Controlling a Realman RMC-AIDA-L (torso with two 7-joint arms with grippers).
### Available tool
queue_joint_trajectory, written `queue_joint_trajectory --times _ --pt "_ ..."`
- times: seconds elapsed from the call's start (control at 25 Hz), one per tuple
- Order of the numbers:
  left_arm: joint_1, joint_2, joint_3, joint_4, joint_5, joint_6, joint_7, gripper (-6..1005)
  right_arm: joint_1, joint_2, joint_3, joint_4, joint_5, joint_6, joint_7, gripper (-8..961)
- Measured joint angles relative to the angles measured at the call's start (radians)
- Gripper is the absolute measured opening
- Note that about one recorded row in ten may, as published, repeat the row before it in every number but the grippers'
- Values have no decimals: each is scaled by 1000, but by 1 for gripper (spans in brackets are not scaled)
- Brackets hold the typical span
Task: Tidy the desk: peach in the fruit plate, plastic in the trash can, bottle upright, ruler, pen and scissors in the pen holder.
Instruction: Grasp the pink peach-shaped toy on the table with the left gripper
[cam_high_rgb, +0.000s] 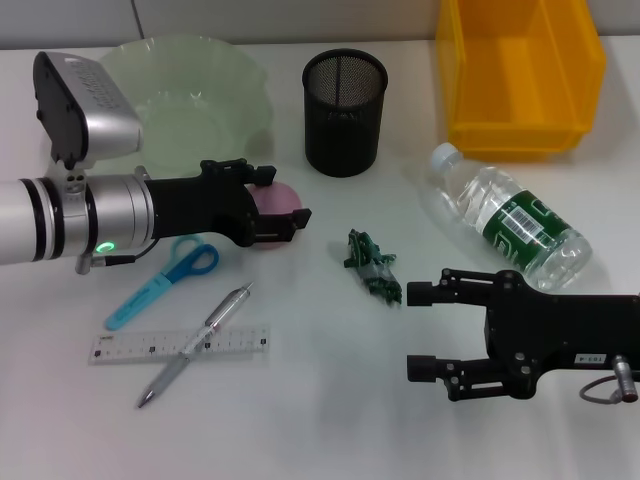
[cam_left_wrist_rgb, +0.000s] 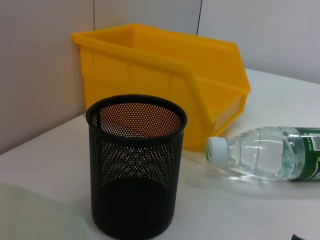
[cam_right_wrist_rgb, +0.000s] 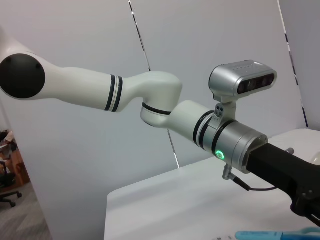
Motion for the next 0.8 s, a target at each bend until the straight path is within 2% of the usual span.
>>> queue_joint_trajectory --times 0.52,0.76,0.8 --pt "2 -1 40 0 -1 -47 1 797 10 0 0 10 0 13 2 801" --pt "0 -1 40 0 -1 -69 -17 759 18 -3 0 14 0 14 2 801" --pt "-1 -1 40 0 -2 -76 -19 720 18 -3 0 14 0 14 2 801"
